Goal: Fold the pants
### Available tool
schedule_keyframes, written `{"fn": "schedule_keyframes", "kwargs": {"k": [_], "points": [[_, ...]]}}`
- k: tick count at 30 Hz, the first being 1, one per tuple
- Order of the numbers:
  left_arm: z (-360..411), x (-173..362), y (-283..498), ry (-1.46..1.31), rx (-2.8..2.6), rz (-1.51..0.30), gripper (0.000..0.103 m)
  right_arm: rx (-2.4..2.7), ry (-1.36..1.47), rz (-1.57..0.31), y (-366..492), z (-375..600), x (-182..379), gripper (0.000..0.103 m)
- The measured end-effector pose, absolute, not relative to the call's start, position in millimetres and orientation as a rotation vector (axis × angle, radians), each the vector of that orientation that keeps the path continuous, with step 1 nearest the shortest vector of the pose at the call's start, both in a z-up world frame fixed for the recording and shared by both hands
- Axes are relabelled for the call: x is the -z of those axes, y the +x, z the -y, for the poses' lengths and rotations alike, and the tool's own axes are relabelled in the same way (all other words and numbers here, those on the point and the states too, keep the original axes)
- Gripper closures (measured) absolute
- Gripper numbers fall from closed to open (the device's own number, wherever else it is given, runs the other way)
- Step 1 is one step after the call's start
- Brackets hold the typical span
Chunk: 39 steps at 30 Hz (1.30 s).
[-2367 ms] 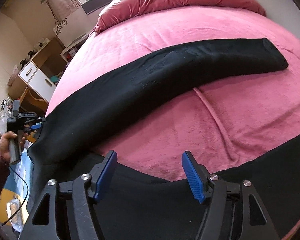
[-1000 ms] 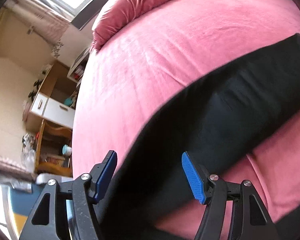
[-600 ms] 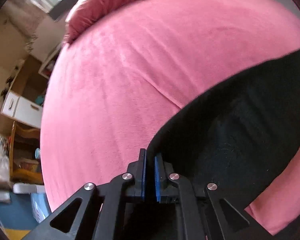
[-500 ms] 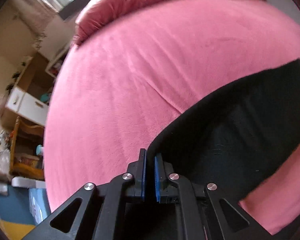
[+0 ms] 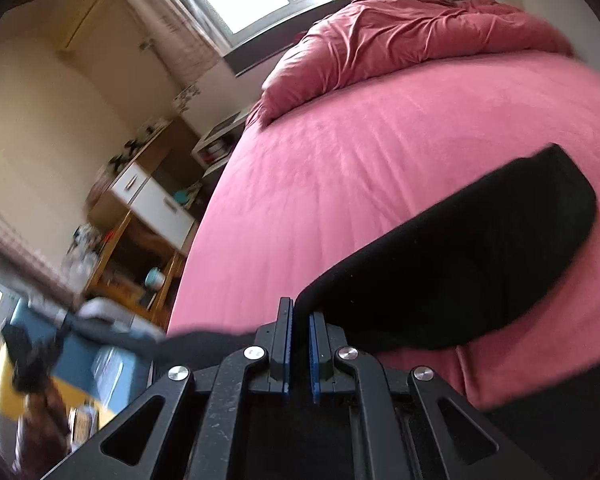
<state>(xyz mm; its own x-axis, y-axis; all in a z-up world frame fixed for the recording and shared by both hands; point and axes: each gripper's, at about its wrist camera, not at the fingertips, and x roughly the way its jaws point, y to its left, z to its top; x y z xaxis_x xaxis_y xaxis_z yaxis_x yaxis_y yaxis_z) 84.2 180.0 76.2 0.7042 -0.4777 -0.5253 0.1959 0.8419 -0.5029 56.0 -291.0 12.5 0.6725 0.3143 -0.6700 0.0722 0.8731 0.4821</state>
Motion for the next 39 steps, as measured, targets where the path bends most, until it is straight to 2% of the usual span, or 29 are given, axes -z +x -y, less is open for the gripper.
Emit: {"fn": "schedule_keyframes", "kwargs": {"k": [5, 9, 15, 21, 28, 31, 33, 35, 36, 37, 39], "points": [[-175.9, -55.0, 48.4, -0.407, 0.391, -0.755, 0.097, -0.175, 0.473, -0.917, -11.2, 272.9, 25.0, 0.096], [-182.1, -11.9, 21.5, -0.409, 0.337, -0.854, 0.097, -0.174, 0.465, -1.015, -39.2, 264.9, 66.6, 0.096], [-198.3, 48.3, -3.3, -0.48, 0.249, -0.98, 0.097, -0.158, 0.453, -1.113, -58.0, 263.0, 114.7, 0.096], [-203.7, 76.0, -8.6, -0.479, 0.193, -1.075, 0.097, -0.167, 0.353, -1.173, -66.0, 255.1, 131.9, 0.096], [-215.4, 75.1, -9.4, -0.462, 0.109, -1.143, 0.094, -0.176, 0.331, -1.23, -69.7, 257.1, 149.8, 0.097], [-224.9, 52.0, -10.7, -0.459, 0.049, -1.083, 0.083, -0.203, 0.339, -1.232, -67.0, 254.5, 150.2, 0.097], [-220.7, 37.5, -8.3, -0.442, 0.056, -1.046, 0.083, -0.193, 0.336, -1.233, -68.3, 259.8, 148.3, 0.096], [-202.1, 17.6, -4.2, -0.38, 0.084, -0.993, 0.083, -0.175, 0.345, -1.217, -68.3, 265.0, 141.3, 0.092], [-191.7, 10.9, -2.7, -0.357, 0.11, -0.972, 0.082, -0.164, 0.351, -1.208, -69.6, 269.4, 133.7, 0.082], [-175.0, 3.3, -0.1, -0.329, 0.158, -0.949, 0.082, -0.151, 0.355, -1.196, -70.2, 272.1, 126.2, 0.065], [-145.6, -2.1, 4.2, -0.282, 0.243, -0.934, 0.079, -0.115, 0.339, -1.161, -74.5, 284.4, 109.2, 0.05]]}}
